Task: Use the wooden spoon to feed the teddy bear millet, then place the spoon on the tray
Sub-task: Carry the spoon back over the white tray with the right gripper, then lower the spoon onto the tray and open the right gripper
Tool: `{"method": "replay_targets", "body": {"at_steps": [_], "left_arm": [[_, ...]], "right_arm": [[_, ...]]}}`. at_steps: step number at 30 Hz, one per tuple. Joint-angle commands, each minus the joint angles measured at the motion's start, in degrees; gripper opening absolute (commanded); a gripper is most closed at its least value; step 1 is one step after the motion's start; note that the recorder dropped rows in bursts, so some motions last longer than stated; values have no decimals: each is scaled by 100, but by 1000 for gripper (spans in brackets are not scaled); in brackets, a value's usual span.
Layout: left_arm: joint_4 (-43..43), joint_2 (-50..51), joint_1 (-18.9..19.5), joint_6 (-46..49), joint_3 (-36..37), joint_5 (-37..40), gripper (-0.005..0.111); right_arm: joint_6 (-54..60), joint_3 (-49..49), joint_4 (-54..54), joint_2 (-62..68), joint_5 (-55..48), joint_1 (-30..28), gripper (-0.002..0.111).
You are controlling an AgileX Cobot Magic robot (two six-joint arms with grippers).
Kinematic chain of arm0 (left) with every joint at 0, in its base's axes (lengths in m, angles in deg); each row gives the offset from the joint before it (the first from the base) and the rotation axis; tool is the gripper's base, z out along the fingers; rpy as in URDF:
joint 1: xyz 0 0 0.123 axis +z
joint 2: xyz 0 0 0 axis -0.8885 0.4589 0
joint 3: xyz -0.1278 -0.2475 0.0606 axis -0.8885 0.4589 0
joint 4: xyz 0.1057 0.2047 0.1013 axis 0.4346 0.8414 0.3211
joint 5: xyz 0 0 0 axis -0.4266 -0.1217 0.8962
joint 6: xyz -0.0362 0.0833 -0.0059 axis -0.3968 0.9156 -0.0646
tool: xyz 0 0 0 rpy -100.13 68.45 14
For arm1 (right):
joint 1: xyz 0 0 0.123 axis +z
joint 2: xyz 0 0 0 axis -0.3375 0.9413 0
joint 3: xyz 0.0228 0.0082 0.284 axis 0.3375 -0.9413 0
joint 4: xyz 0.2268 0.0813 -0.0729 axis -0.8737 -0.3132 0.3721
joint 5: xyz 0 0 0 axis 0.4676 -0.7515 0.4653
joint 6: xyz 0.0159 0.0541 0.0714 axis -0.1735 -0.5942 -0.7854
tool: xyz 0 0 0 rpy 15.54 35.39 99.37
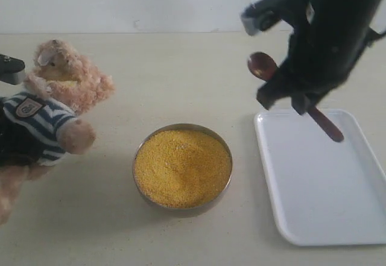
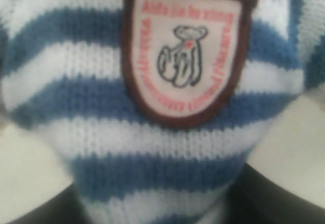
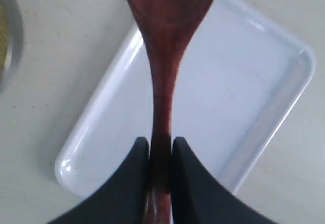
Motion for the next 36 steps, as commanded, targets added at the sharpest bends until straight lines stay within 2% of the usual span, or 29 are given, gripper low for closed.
{"method": "replay_targets", "body": {"at_steps": [1, 3, 8, 17, 21, 27, 29, 36], "left_arm": [[-63, -64, -16, -343, -67, -203, 4], [-63, -64, -16, -471, -67, -266, 4], [-63, -64, -16, -699, -67, -250, 4], [-63, -64, -16, -809, -67, -3, 4], [-76, -64, -16, -936, -67, -6, 4], [-211, -52, -16, -1133, -67, 15, 4], [-286, 9, -16, -1133, -67, 15, 4], [-470, 499, -16, -1147, -67, 3, 4]], "right_arm": [[26, -1260, -390, -225, 902, -561, 0], [26, -2049, -748, -225, 1795, -832, 0], [-605, -2945, -617, -89, 3173, -911, 0], [-1022, -2982, -575, 684, 3658, -911, 1], [-1155, -2982, -575, 683, 3737, -911, 17], [-1155, -2982, -575, 575, 3625, -911, 56], [-1155, -2982, -575, 398, 3612, -911, 64], [-1155, -2982, -575, -736, 3412, -911, 66]]}}
